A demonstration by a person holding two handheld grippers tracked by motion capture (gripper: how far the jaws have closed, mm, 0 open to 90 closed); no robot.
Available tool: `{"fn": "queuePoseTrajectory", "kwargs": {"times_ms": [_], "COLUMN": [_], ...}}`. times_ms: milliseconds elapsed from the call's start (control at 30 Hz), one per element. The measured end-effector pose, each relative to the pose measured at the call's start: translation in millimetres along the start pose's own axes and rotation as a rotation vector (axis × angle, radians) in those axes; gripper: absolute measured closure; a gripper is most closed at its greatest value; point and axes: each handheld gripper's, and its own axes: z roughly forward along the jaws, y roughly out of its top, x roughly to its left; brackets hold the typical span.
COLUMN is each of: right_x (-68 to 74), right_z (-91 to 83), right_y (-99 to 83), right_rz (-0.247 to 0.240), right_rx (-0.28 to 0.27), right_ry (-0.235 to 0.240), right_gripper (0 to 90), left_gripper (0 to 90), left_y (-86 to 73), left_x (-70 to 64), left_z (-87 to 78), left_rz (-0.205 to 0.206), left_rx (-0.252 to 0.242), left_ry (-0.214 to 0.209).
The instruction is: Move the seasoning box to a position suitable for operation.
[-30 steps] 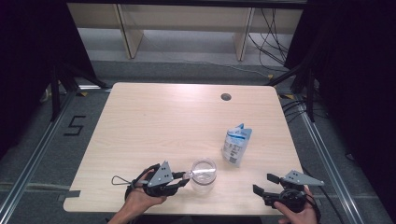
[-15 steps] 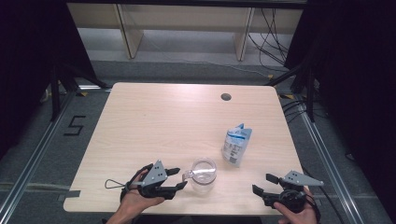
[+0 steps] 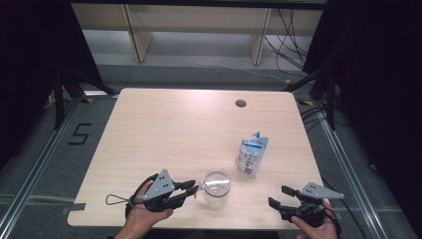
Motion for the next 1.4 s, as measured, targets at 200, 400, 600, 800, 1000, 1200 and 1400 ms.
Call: {"fn": "queuePoseTrajectory", "kwargs": {"times_ms": [200,400,600,800,1000,1200,1400], "right_x": [2.4,5.3,3.6,4.2,5.1,5.3,5.2], "right_z": [3.4,1.5,3.8,4.2,3.8,3.4,3.7], "right_y": [-0.7,0.4,0.4,0.6,0.6,0.7,0.7], "right_rz": [0.012,0.000,-0.028,-0.036,-0.042,-0.036,-0.043], "right_rx": [-0.010,0.020,0.004,0.005,0.003,0.001,0.002], "right_ry": [0.006,0.010,0.013,0.015,0.013,0.014,0.017], "right_gripper": [30.0,32.6,32.7,33.0,33.9,34.0,34.1], "left_gripper": [82.8,83.4,83.7,84.1,84.5,84.0,84.1], "left_y": [6.7,10.6,9.9,8.2,5.1,4.2,3.9], "left_x": [1.3,-1.4,-0.3,0.1,-0.6,-0.3,3.0], "left_z": [8.1,14.9,16.4,17.3,20.1,19.2,17.2], "left_rz": [-0.018,-0.013,-0.010,-0.012,-0.016,-0.024,-0.023], "left_rx": [-0.005,-0.010,-0.003,0.004,0.024,0.019,0.018], "left_ry": [-0.004,-0.013,-0.009,-0.005,-0.001,0.001,0.014]}}
